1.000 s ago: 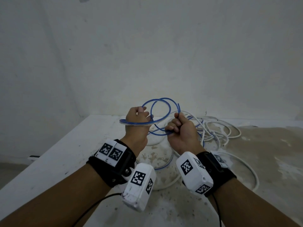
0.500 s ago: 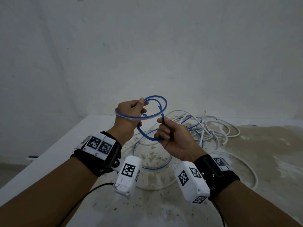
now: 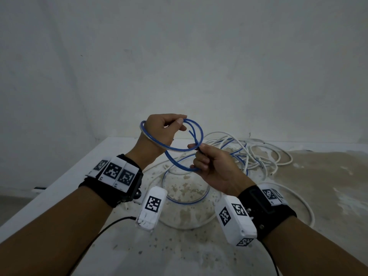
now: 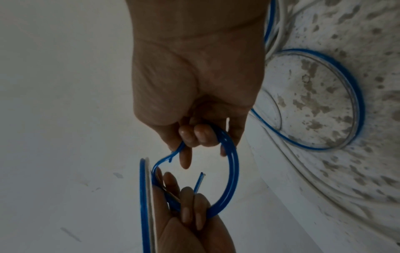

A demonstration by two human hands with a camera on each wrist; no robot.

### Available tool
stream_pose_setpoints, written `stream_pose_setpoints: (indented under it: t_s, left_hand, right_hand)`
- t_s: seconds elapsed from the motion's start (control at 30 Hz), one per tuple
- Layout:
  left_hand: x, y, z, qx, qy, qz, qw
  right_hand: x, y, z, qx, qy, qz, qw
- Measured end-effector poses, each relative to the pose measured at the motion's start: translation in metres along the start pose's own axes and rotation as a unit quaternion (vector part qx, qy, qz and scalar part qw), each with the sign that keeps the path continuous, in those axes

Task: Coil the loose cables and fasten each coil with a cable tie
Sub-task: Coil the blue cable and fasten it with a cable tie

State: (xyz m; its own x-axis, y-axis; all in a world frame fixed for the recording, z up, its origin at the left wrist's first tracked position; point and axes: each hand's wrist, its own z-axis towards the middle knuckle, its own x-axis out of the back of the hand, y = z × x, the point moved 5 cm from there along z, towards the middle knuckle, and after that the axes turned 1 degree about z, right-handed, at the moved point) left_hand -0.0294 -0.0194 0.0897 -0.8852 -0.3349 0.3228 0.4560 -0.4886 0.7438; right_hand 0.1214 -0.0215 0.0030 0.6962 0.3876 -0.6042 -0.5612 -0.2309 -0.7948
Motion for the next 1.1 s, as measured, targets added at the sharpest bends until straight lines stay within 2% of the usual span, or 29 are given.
stream_pose_setpoints:
  t_s: [0.07, 0.13, 0.23, 0.3, 0.43, 0.57, 0.67, 0.97, 1.1]
  left_hand:
    - [0.003, 0.004, 0.001, -0.016, -0.005, 0.048, 0.999]
    - [0.005, 0.004, 0.005, -0.001, -0.026, 0.066, 0.998]
    - [-0.001, 0.003, 0.005, 0.027, -0.112, 0.084, 0.99]
    - [-0.003, 0.004, 0.003, 0.012, -0.135, 0.104, 0.985]
    - [0.001, 0.0, 0.003, 0.012, -0.098, 0.117, 0.988]
    - [-0.002, -0.003, 0.0, 0.006, -0.094, 0.142, 0.985]
    - [-0.004, -0.005, -0.003, 0.025, -0.09, 0.121, 0.988]
    - [-0.003, -0.011, -0.007, 0.014, -0.033, 0.079, 0.996]
    - [-0.004, -0.005, -0.008, 0.029, -0.072, 0.088, 0.993]
  right_hand:
    - [0.0, 0.0, 0.0, 0.006, -0.006, -0.011, 1.0]
    - [0.002, 0.001, 0.001, 0.012, -0.013, -0.008, 1.0]
    - [0.007, 0.0, 0.003, 0.012, -0.019, -0.002, 1.0]
    - [0.007, -0.001, 0.004, 0.007, -0.023, -0.012, 1.0]
    - [0.004, -0.004, 0.004, 0.003, -0.025, -0.053, 0.998]
    - [0.005, -0.009, 0.004, 0.008, -0.019, -0.066, 0.998]
    - [0.009, -0.008, 0.005, 0.018, -0.003, -0.054, 0.998]
    - [0.011, -0.012, 0.009, 0.038, 0.049, -0.071, 0.996]
    - [0.016, -0.009, 0.009, 0.035, 0.043, -0.06, 0.997]
